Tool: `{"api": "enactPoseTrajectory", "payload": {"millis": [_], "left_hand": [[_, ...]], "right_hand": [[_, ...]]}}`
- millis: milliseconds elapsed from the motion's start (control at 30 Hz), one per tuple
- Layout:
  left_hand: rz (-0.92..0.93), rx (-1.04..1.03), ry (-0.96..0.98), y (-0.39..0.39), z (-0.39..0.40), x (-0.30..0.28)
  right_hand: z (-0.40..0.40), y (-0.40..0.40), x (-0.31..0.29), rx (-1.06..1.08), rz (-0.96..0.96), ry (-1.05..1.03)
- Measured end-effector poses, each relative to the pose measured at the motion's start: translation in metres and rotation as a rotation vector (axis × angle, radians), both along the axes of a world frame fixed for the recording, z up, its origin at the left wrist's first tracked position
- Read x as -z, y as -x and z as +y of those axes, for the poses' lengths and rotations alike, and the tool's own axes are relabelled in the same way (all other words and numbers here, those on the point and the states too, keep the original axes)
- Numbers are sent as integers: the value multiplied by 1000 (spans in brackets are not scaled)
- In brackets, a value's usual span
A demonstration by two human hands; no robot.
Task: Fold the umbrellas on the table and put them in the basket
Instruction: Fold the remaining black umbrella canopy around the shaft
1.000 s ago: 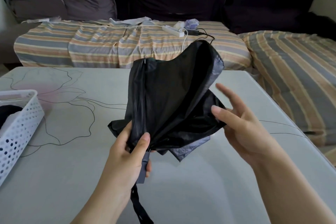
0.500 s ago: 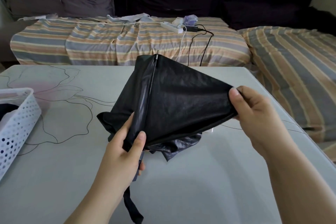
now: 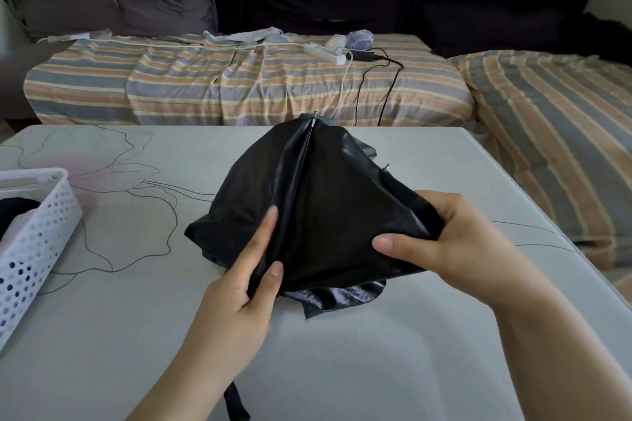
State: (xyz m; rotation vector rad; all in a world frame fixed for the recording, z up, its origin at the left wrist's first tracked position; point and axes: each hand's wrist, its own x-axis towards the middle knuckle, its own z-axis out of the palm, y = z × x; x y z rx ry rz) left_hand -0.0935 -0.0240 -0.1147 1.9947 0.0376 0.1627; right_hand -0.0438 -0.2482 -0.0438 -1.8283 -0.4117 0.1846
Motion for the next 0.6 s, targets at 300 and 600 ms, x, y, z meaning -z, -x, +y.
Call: {"api": "enactPoseTrajectory", "payload": {"millis": [300, 600], "left_hand": [[0, -60, 34, -3, 1, 4], [17, -79, 14, -4, 5, 4]], "right_hand": [[-7, -5, 2, -102, 147, 268], [-5, -5, 7, -224, 189, -105]]}}
